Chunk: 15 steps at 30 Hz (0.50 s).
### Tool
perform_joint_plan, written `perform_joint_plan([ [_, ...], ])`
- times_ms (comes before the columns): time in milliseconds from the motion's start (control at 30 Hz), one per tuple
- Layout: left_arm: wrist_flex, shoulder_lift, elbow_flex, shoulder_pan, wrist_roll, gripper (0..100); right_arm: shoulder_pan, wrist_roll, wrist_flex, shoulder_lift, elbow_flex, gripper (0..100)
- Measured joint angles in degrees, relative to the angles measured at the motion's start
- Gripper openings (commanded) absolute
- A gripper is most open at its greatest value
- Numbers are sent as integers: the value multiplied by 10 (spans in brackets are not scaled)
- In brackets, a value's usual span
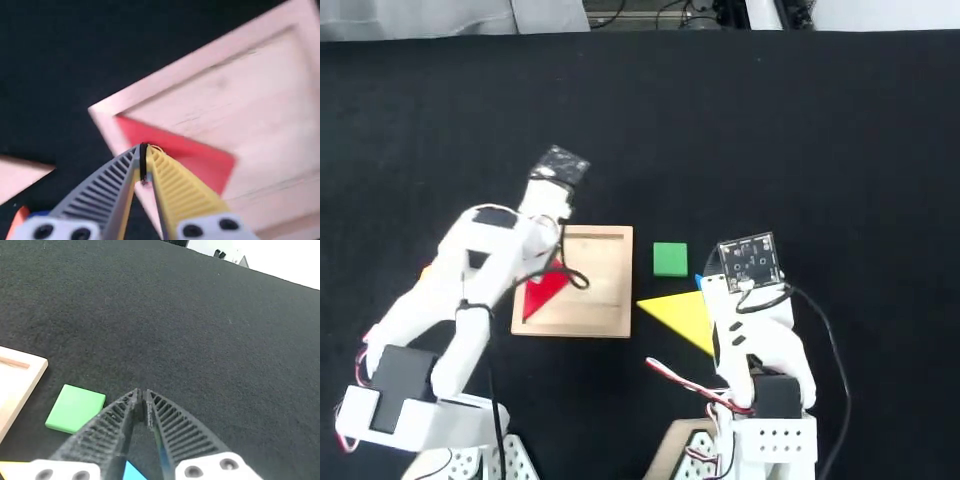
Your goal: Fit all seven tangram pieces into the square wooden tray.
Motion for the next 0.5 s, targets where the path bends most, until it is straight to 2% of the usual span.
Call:
perform_joint_plan([
  [100,11,-2,0,-7,-1,30,0,0,0,0,0,15],
  [167,50,-23,-18,-7,-2,30,0,0,0,0,0,15],
  [333,148,-127,-85,-7,37,30,0,0,0,0,0,15],
  [500,202,-237,-73,-12,76,30,0,0,0,0,0,15],
])
